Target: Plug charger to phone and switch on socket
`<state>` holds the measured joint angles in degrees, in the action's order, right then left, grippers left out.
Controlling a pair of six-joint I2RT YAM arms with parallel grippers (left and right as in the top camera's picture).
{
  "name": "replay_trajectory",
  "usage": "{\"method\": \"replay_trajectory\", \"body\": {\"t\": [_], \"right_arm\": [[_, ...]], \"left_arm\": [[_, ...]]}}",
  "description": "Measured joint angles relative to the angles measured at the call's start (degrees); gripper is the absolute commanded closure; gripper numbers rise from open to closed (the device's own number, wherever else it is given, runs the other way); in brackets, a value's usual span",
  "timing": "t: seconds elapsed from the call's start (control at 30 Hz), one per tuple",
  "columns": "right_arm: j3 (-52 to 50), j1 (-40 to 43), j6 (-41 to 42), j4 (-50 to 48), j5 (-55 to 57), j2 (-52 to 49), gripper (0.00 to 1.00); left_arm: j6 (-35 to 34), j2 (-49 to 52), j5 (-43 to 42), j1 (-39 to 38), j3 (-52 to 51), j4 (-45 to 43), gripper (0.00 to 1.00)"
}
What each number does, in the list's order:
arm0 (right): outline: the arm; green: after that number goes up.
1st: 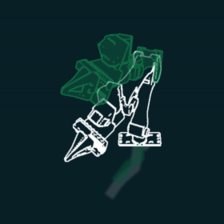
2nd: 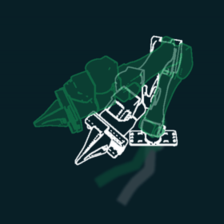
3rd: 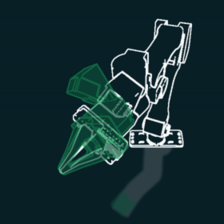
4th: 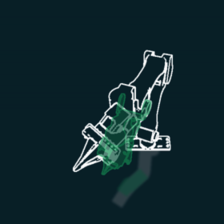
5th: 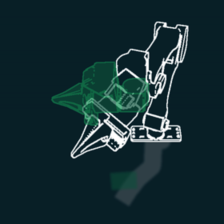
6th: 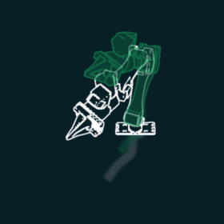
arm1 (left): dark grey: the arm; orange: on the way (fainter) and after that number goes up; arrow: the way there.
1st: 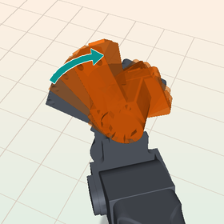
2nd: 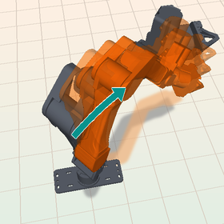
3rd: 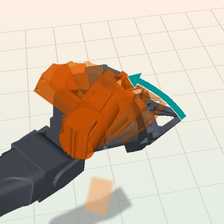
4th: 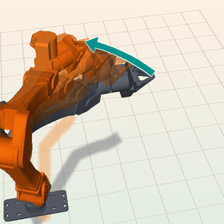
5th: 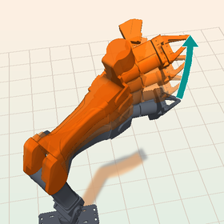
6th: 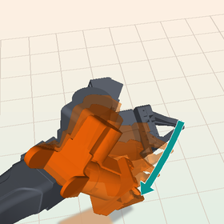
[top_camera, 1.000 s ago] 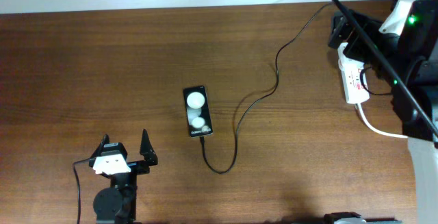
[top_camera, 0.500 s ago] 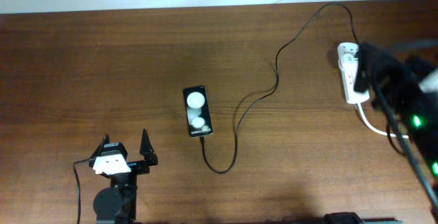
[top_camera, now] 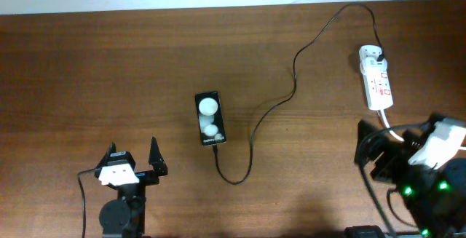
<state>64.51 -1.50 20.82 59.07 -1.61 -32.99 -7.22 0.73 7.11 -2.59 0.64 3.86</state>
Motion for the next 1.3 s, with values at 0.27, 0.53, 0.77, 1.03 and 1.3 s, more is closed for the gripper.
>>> {"method": "replay_trajectory", "body": {"t": [0.27,0.53,0.77,1.03,1.3], "right_arm": [[-4.0,0.0,0.0,17.0,0.0,7.7,0.01],[-7.0,0.0,0.0,18.5,0.1,11.1,0.01],[-15.5,0.0,0.2,13.3,0.2,19.0,0.01],[-28.6,0.0,0.4,-5.2,0.0,30.6,0.01],[-41.5,0.0,0.5,-44.8,1.2,32.2,0.01]], "left_arm": [[0.0,0.0,0.0,0.0,0.0,0.0,0.01],[0.0,0.0,0.0,0.0,0.0,0.0,0.01],[0.0,0.0,0.0,0.0,0.0,0.0,0.01],[0.0,0.0,0.0,0.0,0.0,0.0,0.01],[0.0,0.0,0.0,0.0,0.0,0.0,0.01]]}}
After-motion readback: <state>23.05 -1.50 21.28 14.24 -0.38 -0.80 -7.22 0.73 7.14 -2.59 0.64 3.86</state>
